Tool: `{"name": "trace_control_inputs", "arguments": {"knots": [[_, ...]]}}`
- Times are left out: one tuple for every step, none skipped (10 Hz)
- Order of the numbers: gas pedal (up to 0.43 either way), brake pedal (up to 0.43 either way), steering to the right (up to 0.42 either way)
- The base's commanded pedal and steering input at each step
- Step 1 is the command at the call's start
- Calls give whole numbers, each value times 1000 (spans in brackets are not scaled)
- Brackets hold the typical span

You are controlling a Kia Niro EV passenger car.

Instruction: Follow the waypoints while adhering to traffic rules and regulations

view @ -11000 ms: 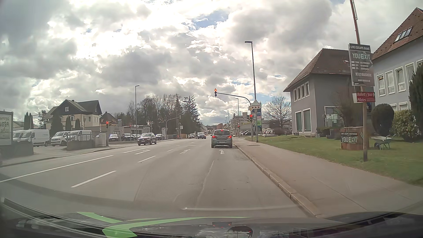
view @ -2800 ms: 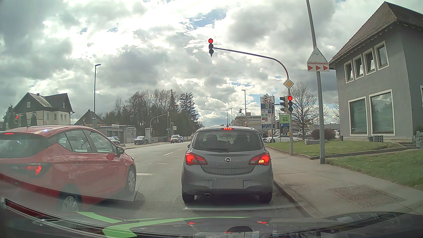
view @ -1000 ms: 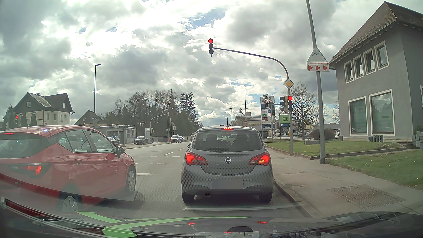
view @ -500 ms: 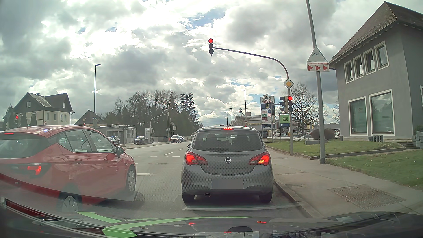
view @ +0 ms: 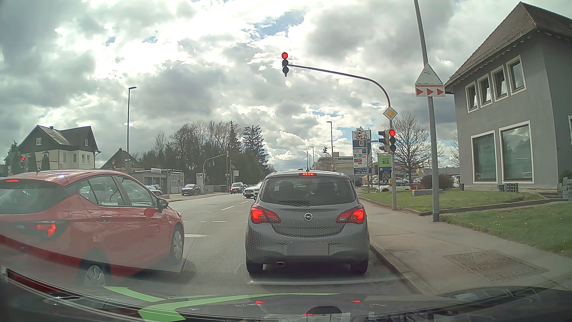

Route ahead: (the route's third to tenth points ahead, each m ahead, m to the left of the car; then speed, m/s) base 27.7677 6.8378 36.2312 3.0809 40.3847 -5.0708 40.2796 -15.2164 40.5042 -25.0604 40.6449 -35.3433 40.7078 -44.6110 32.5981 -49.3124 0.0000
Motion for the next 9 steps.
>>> {"name": "trace_control_inputs", "arguments": {"knots": [[0, 317, -4], [0, 311, -4], [0, 317, -4], [0, 317, -3], [0, 311, -4], [0, 311, -3], [0, 317, -3], [0, 311, -3], [0, 311, -4]]}}
